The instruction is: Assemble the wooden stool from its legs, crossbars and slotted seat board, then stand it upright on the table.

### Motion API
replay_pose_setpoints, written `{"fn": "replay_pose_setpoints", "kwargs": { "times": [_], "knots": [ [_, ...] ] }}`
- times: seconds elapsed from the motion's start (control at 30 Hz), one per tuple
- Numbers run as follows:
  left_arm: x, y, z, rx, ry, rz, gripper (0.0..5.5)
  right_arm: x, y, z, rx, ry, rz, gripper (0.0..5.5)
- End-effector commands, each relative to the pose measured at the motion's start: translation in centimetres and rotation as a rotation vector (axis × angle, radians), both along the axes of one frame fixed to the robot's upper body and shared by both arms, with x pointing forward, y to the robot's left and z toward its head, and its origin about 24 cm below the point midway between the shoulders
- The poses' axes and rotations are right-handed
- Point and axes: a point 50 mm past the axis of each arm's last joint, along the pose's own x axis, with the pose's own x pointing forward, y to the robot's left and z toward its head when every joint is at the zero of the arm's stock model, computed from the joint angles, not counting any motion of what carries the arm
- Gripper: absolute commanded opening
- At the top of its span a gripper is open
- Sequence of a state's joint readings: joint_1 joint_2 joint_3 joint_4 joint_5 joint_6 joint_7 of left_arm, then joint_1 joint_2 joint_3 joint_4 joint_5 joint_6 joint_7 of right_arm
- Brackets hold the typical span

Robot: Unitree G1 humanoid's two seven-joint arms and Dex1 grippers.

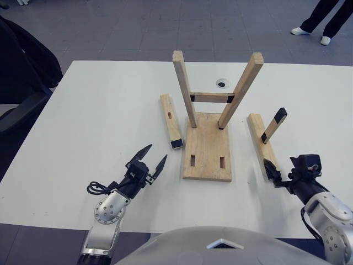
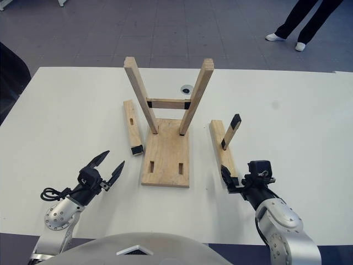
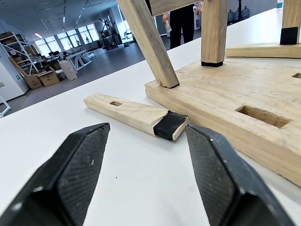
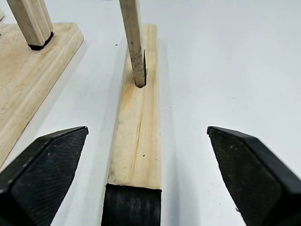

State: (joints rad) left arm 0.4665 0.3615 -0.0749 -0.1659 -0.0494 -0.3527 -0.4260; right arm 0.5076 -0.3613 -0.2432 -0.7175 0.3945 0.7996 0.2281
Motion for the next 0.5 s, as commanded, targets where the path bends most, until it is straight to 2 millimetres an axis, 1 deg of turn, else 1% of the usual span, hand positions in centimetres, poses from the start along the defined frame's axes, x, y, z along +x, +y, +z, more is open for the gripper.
{"fn": "replay_pose_setpoints", "kwargs": {
  "times": [0.03, 0.13, 0.2, 0.27, 0.37, 0.5],
  "knots": [
    [0.2, 0.0, 0.0, 0.019, 0.004, -0.014, 2.97, -0.1, 0.1, -1.0, -0.057, 0.082, 0.004, 5.05],
    [0.3, 0.0, 0.0, 0.019, 0.003, -0.013, 2.97, 0.6, 0.5, -1.3, -0.064, 0.086, -0.003, 5.05],
    [0.3, 0.0, 0.0, 0.019, 0.002, -0.012, 2.97, 1.1, 0.6, -1.1, -0.076, 0.064, -0.015, 4.77],
    [0.4, 0.0, 0.0, 0.019, 0.000, -0.011, 2.97, 1.4, 0.8, -1.2, -0.070, 0.059, -0.028, 4.26],
    [0.5, 0.1, 0.0, 0.019, -0.002, -0.009, 2.97, 1.6, 0.7, -1.5, -0.077, 0.069, -0.060, 3.73],
    [0.5, 0.2, 0.0, 0.019, -0.002, -0.004, 2.97, 1.4, 0.5, -2.1, -0.099, 0.129, -0.053, 2.98]
  ]
}}
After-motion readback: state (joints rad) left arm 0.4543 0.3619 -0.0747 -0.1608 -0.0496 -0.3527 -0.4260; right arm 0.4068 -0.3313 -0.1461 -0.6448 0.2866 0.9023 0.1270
